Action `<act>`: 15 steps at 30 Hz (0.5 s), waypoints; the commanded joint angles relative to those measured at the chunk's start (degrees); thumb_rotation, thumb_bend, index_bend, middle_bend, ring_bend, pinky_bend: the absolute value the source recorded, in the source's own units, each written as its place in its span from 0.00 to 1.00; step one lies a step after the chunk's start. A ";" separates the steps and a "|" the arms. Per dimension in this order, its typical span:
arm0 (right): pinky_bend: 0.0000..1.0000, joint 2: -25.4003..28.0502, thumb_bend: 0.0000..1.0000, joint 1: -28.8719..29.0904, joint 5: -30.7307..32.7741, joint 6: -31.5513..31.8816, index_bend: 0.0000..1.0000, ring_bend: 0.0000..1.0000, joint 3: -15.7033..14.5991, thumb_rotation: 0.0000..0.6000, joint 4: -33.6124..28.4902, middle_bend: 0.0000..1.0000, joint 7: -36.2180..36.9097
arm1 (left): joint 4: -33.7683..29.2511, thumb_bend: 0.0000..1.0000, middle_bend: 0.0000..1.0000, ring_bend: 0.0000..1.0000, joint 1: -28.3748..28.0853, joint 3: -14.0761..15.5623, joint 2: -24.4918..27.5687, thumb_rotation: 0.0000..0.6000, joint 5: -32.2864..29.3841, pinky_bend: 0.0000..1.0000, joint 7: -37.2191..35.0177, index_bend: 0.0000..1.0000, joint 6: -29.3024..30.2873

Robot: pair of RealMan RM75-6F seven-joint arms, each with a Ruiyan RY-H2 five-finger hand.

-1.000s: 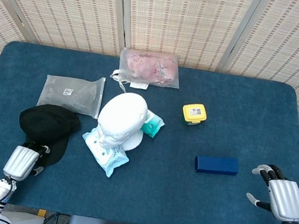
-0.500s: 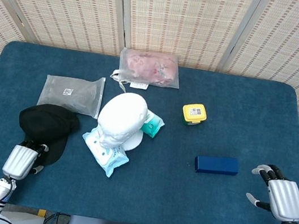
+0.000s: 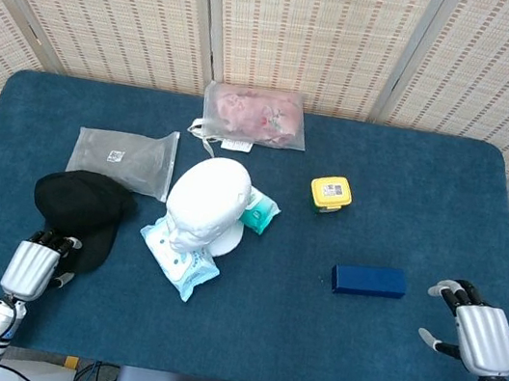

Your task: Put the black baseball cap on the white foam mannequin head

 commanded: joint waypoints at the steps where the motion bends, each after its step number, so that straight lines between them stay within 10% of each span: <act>1: 0.57 -0.01 0.12 0.07 0.06 -0.13 0.37 0.23 0.01 1.00 -0.06 0.32 -0.16 | 1.43 0.03 0.58 0.33 -0.17 -0.39 -0.88 1.00 0.33 0.44 -2.21 0.40 2.22; 15: 0.57 0.25 0.12 -0.63 -0.98 1.35 0.37 0.23 -0.34 1.00 -0.07 0.32 0.74 | 7.52 0.03 0.48 0.29 -1.47 -1.39 -3.39 1.00 0.50 0.44 -10.01 0.45 7.81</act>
